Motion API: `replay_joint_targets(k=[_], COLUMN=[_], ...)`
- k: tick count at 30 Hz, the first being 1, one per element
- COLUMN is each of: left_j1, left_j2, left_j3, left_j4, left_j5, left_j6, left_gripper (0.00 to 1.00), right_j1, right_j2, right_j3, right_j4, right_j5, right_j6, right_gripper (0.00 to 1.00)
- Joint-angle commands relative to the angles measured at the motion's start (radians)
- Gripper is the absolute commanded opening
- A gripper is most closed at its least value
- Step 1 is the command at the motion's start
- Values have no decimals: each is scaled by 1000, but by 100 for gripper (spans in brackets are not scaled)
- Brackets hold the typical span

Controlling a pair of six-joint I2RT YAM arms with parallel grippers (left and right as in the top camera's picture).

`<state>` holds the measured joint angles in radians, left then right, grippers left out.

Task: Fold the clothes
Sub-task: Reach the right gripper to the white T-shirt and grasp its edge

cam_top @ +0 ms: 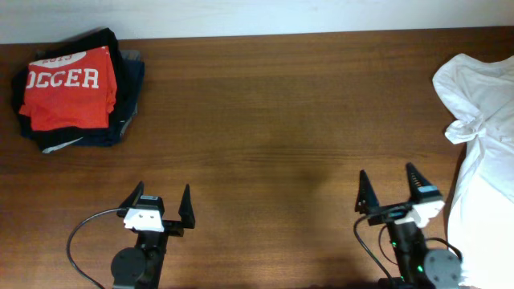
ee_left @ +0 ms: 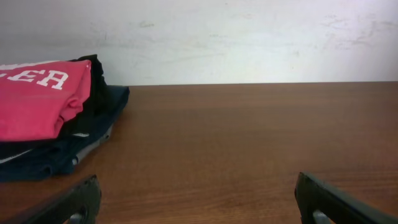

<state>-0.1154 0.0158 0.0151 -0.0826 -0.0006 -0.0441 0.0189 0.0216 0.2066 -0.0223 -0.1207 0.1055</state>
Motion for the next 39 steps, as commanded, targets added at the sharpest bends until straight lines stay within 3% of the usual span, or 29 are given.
replay_joint_targets(k=[1, 4, 8, 11, 13, 17, 18, 19, 27, 39], left_j1=[0, 0, 0, 0, 0, 0, 0, 0, 0, 0], left_j2=[3, 3, 3, 3, 3, 3, 3, 3, 3, 3], left_j3=[-6, -6, -6, -6, -6, -6, -6, -6, -6, -6], left_j4=[-1, -1, -1, -1, -1, -1, -1, -1, -1, -1], left_j5=[3, 3, 3, 3, 3, 3, 3, 3, 3, 3], left_j6=[23, 23, 23, 23, 23, 23, 23, 23, 23, 23], left_gripper=[99, 99, 99, 99, 99, 99, 99, 99, 99, 99], right_j1=[-6, -7, -36, -166, -259, -455, -486, -505, -537, -536], right_j2=[116, 441, 1012, 1449, 1630, 1938, 1995, 2029, 2307, 2329], right_j3=[209, 550, 1137, 1553, 1687, 1718, 1718, 1718, 1718, 1710], right_j4=[2, -123, -482, -746, -822, -843, -846, -850, -830, -914], right_j5=[20, 28, 88, 76, 76, 80, 81, 80, 167, 293], right_j6=[8, 7, -4, -4, -4, -4, -3, 4, 27, 71], right_gripper=[98, 98, 98, 98, 98, 100, 10, 4, 4, 4])
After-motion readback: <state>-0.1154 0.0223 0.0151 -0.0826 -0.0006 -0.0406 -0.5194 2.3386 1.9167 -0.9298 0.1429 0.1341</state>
